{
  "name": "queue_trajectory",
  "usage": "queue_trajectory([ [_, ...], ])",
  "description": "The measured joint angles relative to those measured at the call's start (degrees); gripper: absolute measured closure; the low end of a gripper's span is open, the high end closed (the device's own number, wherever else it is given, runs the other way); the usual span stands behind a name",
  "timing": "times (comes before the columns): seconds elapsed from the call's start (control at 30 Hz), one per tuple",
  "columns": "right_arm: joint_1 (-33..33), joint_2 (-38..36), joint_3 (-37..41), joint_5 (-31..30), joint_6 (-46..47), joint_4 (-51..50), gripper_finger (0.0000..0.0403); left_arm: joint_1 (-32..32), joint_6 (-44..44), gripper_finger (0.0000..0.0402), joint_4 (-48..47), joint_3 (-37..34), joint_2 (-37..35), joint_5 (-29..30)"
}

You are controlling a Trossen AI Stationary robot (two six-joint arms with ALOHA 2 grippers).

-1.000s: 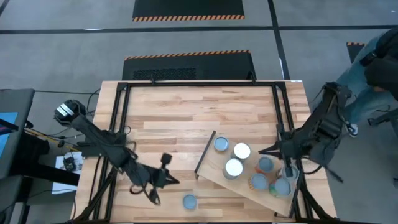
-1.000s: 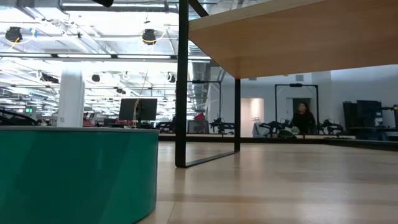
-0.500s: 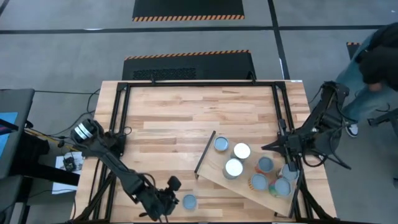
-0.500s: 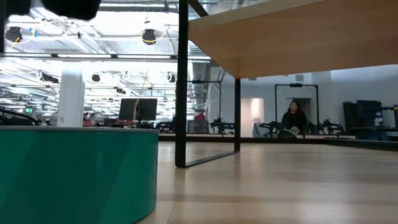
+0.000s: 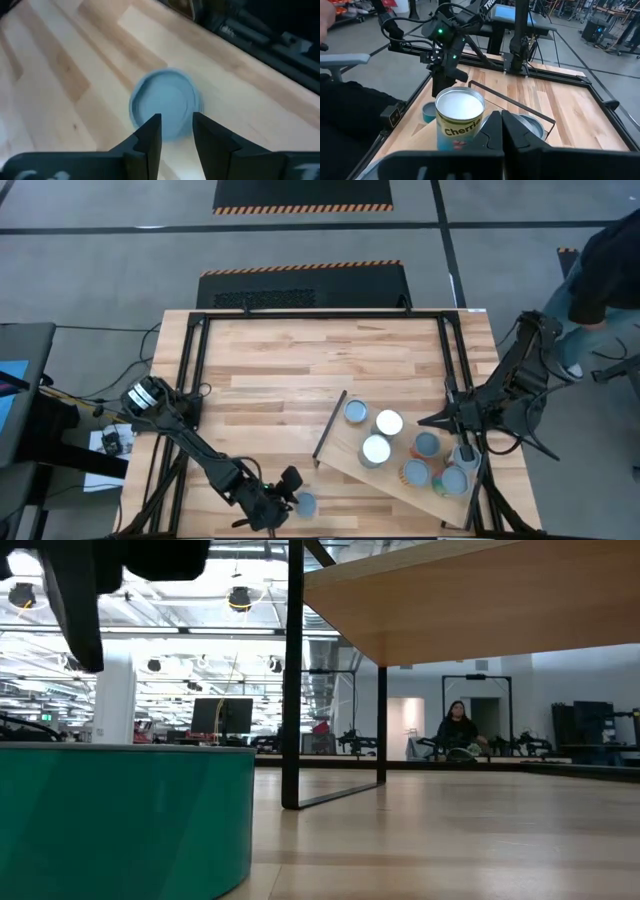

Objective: Pick and place cans onto a shelf
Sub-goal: Put the tuna can on the shelf

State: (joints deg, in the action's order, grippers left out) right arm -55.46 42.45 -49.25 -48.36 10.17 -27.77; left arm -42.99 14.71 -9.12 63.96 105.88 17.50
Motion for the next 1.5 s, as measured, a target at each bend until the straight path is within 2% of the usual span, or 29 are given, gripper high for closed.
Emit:
queue_trajectory([
  [0.2, 0.0, 0.0, 0.0, 0.2, -0.1, 0.0, 0.0397, 2.7, 2.1, 0.0300, 1.6, 0.0, 1.7, -5.7],
  [0.53, 0.0, 0.0, 0.0, 0.4, -0.1, 0.0, 0.0396, 4.2, 3.3, 0.0304, 1.4, 0.0, 3.2, -10.2],
  [0.73, 0.0, 0.0, 0.0, 0.4, -0.1, 0.0, 0.0398, 4.6, 3.8, 0.0336, 2.4, 0.0, 3.9, -11.4],
  [0.93, 0.0, 0.0, 0.0, 0.4, -0.1, 0.0, 0.0396, 4.7, 4.8, 0.0391, 2.2, 0.0, 3.7, -11.2],
  [1.03, 0.0, 0.0, 0.0, 0.4, -0.1, 0.0, 0.0398, 4.7, 3.6, 0.0394, 0.0, -0.1, 2.0, -11.0],
  [1.23, 0.0, -0.1, 0.0, 0.4, -0.5, -0.1, 0.0394, 4.7, -3.4, 0.0398, -5.9, 1.8, -8.0, -10.1],
  [1.37, 0.0, -0.1, 0.0, 0.4, -1.2, -0.1, 0.0398, 4.8, -8.1, 0.0398, -6.9, 7.4, -14.7, -8.6],
  [1.5, 0.0, -0.1, 0.0, 0.3, -1.2, -0.1, 0.0397, 5.8, -10.8, 0.0399, -14.1, 15.9, -15.9, -1.2],
])
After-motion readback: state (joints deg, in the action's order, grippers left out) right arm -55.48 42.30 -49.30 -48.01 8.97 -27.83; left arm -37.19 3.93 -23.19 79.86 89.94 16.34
